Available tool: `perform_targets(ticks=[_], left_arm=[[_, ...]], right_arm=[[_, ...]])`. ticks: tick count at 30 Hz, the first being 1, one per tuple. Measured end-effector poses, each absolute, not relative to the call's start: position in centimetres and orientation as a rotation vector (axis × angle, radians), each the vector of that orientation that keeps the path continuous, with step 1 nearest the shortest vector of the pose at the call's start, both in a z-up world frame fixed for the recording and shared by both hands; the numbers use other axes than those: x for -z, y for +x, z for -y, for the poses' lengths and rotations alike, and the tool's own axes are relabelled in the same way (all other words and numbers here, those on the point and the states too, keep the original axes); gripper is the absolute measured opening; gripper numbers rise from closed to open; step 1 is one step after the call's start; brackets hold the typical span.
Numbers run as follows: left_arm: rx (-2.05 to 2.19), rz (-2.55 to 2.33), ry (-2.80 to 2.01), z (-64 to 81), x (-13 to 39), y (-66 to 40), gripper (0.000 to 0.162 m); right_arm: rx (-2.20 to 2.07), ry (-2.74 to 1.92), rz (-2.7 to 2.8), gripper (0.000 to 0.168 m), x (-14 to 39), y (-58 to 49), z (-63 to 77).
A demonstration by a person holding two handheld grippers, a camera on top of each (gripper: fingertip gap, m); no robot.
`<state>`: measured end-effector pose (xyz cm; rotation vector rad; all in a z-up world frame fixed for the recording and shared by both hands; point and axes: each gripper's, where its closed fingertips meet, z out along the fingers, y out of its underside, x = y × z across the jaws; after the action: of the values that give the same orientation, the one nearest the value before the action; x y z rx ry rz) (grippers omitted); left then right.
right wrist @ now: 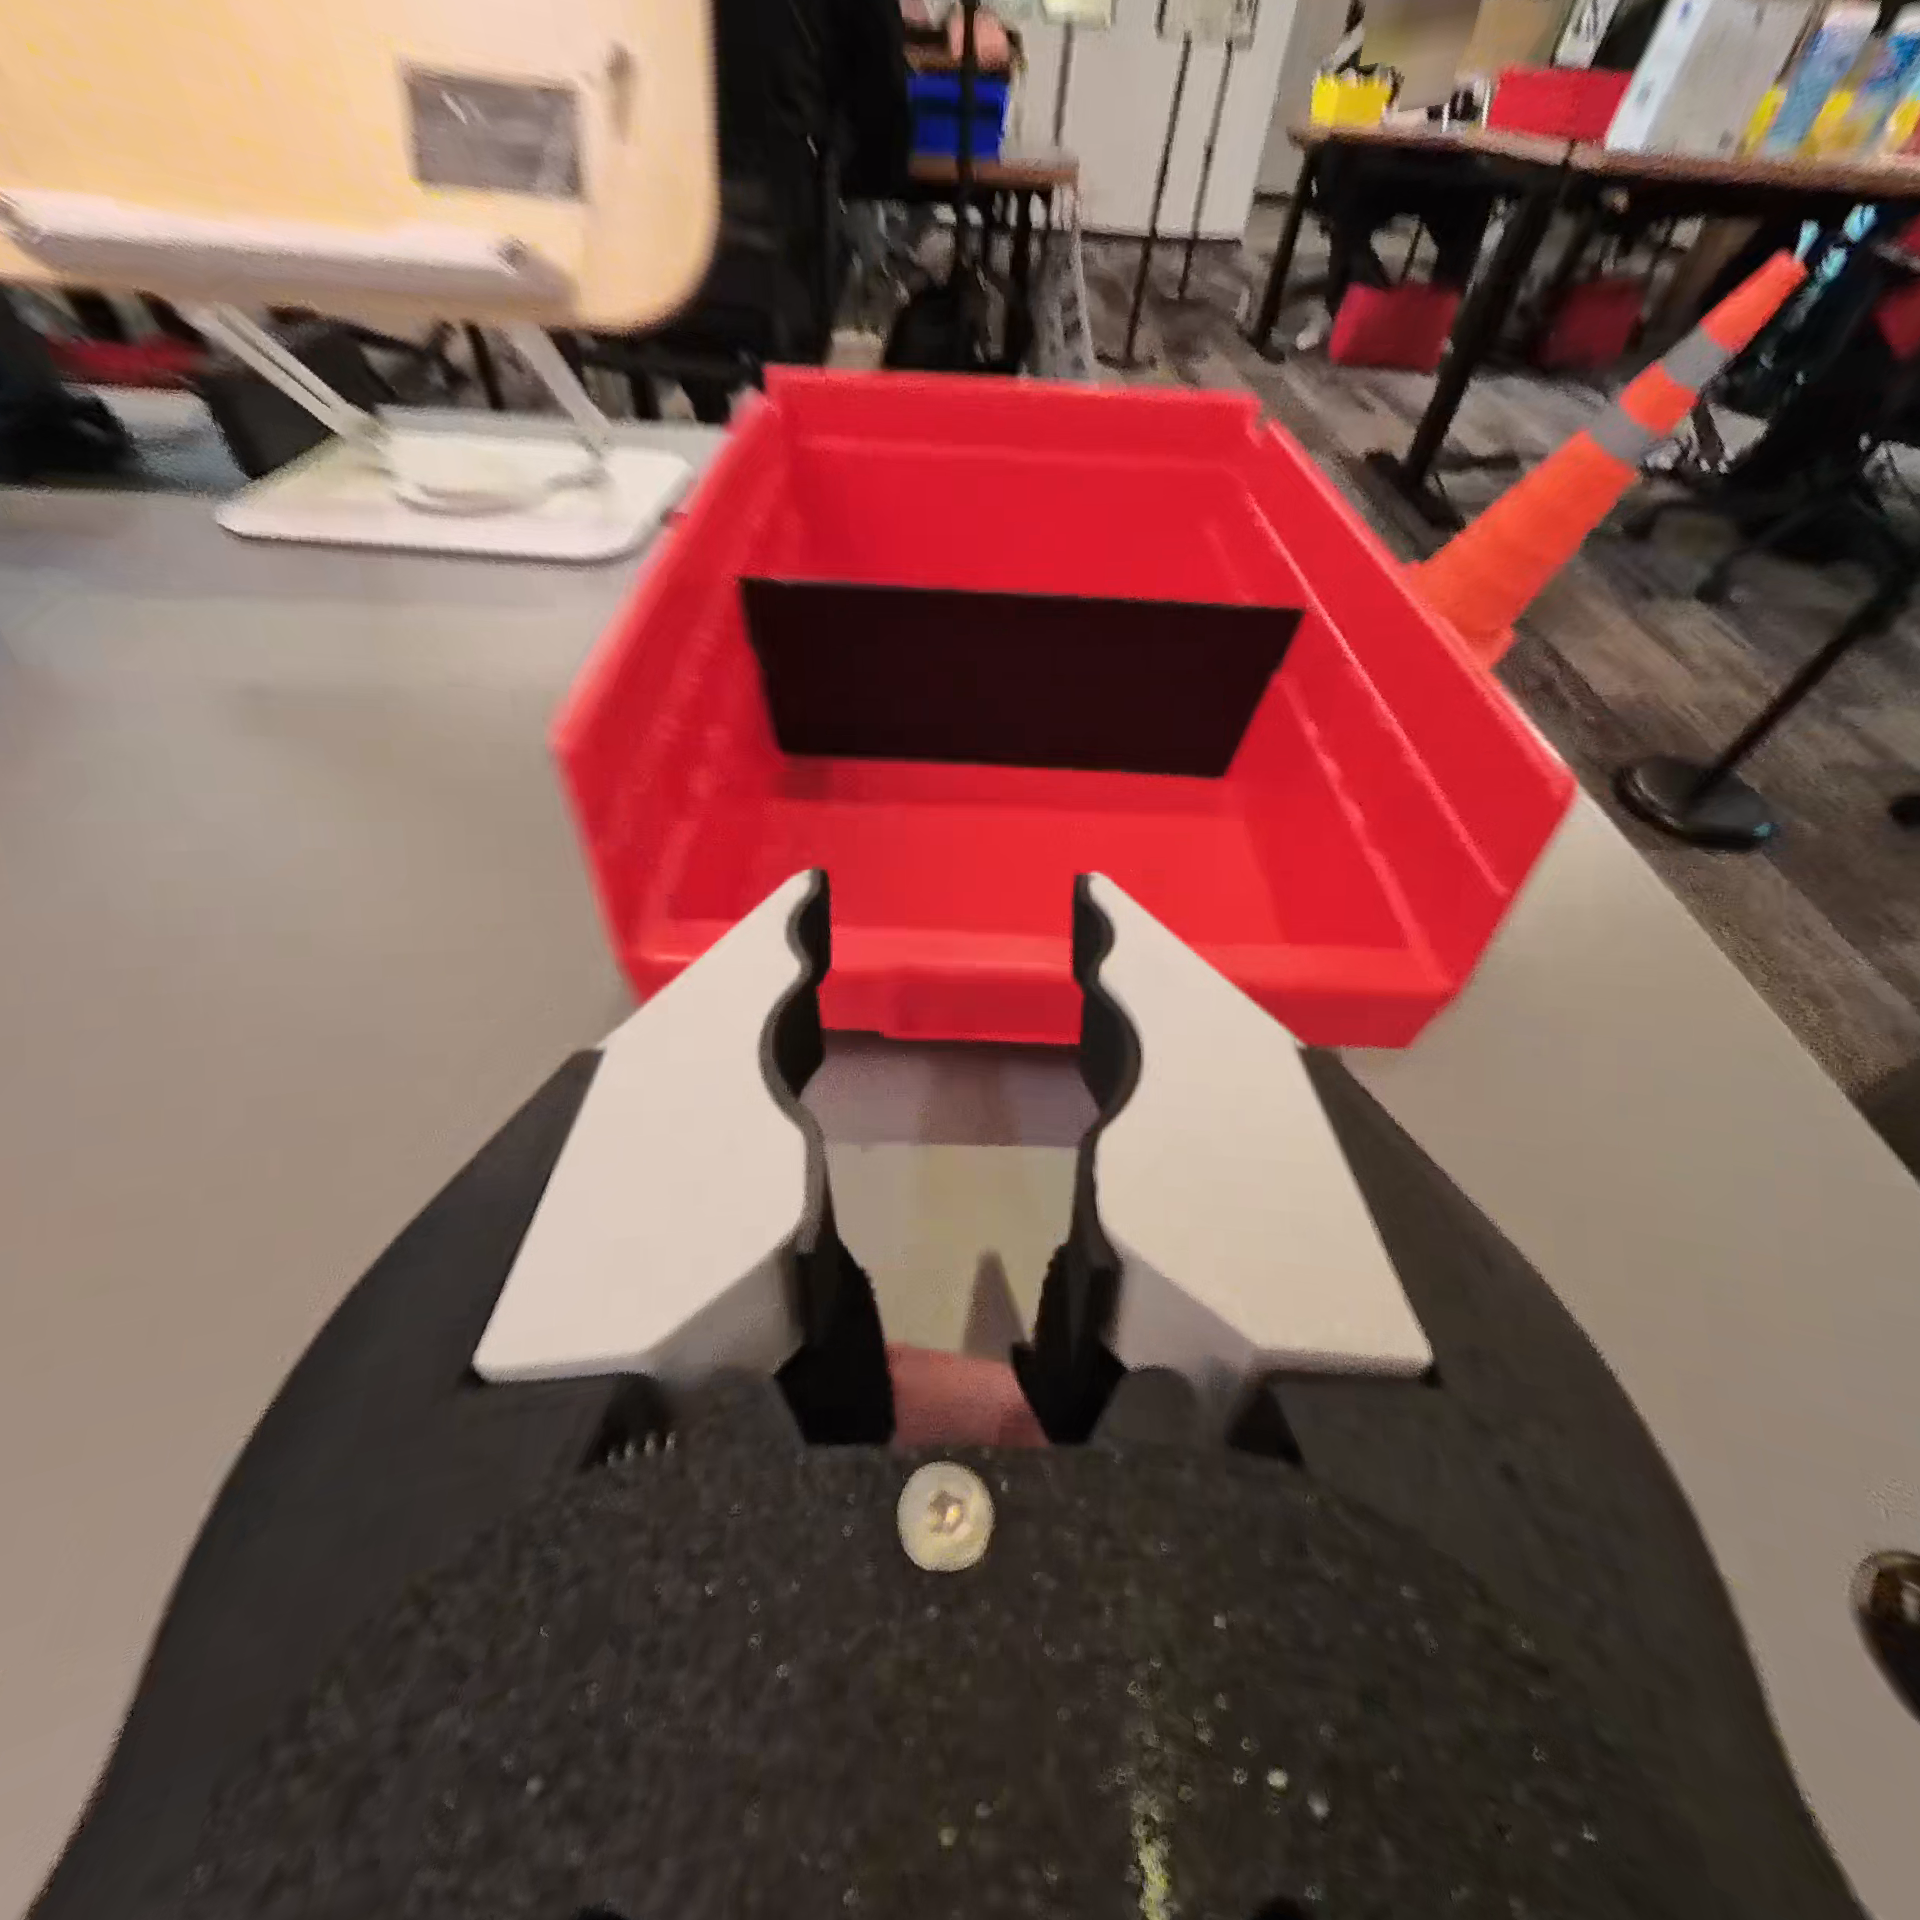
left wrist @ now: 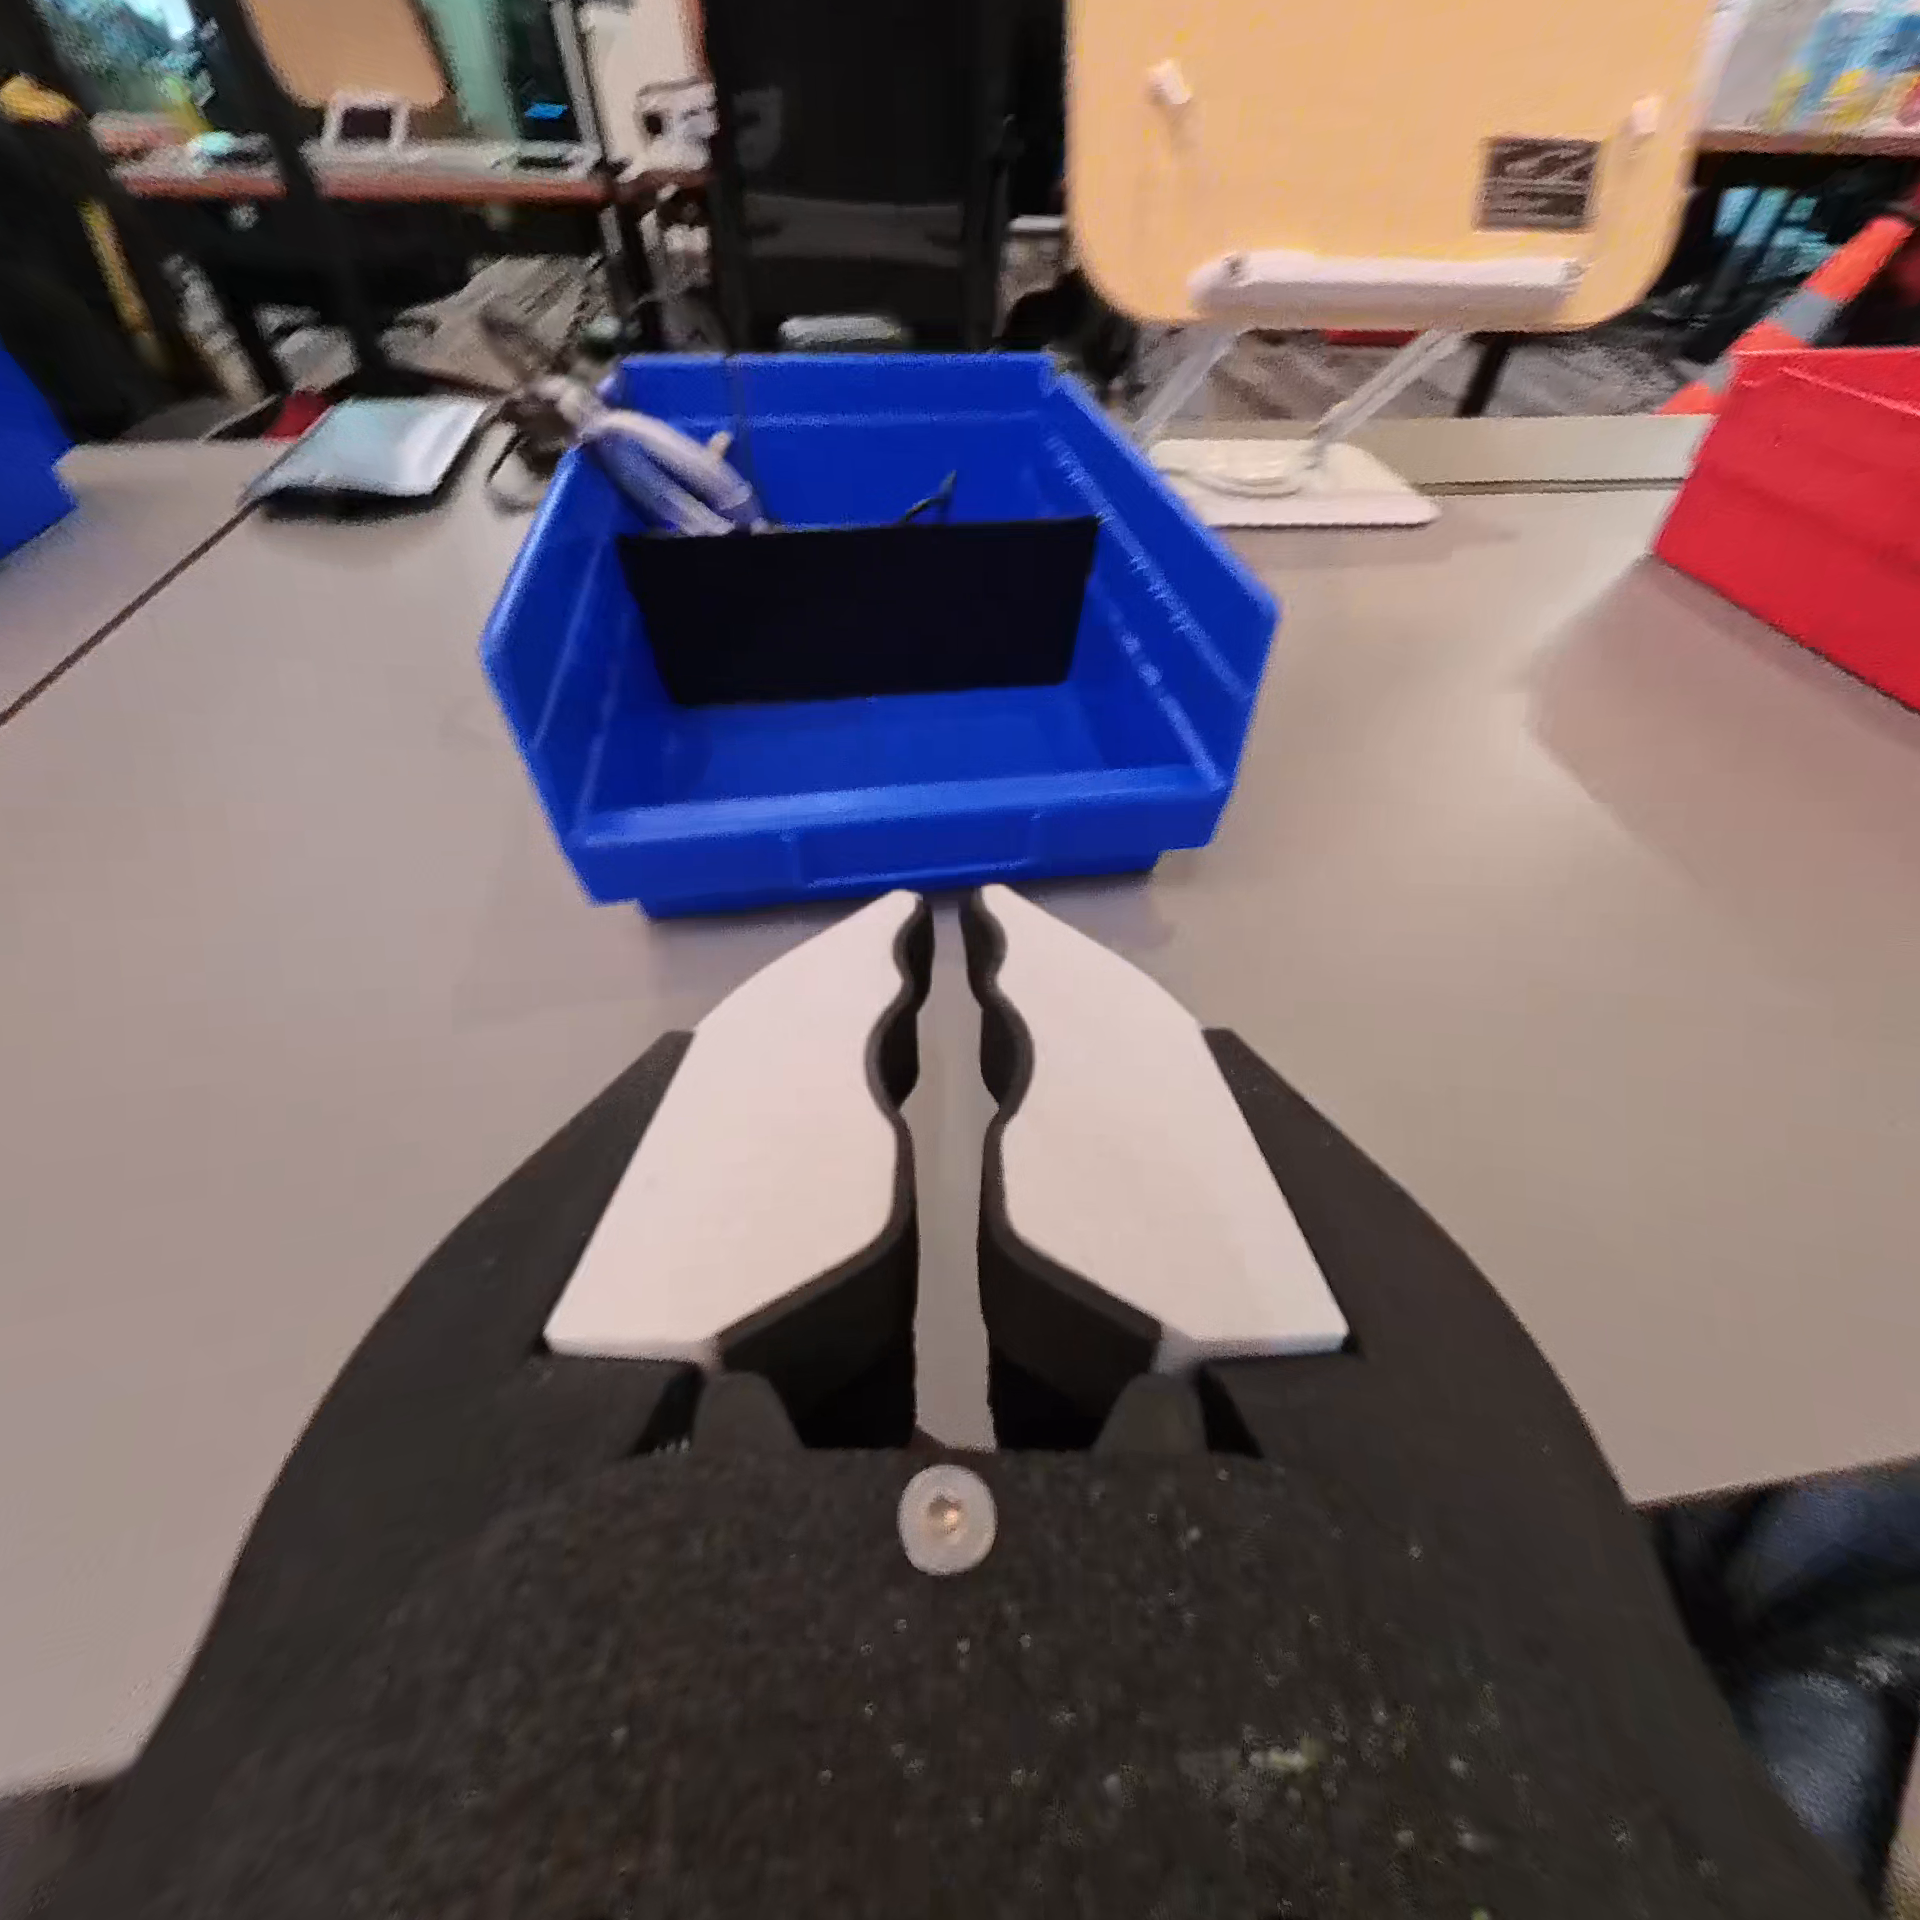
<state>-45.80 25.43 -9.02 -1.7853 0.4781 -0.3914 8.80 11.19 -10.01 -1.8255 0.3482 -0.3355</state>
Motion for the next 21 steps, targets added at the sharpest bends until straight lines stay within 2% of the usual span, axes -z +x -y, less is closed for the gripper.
perform_targets(ticks=[3, 7, 14, 21], left_arm=[[0.353, -0.576, -1.784, -25.8, 10.1, -44.9, 0.006], [0.422, -0.579, -1.838, -26.3, 11.0, -44.6, 0.008], [0.417, -0.551, -1.871, -27.1, 11.4, -45.5, 0.007], [0.375, -0.570, -1.903, -27.2, 12.2, -45.7, 0.007]], right_arm=[[0.233, -1.889, -0.392, 0.045, 12.4, 11.1, -11.6], [0.009, -1.866, -0.442, 0.049, 12.2, 10.6, -12.6], [0.155, -1.895, -0.327, 0.057, 12.7, 10.1, -12.9], [0.161, -1.888, -0.307, 0.058, 12.7, 9.6, -13.0]])
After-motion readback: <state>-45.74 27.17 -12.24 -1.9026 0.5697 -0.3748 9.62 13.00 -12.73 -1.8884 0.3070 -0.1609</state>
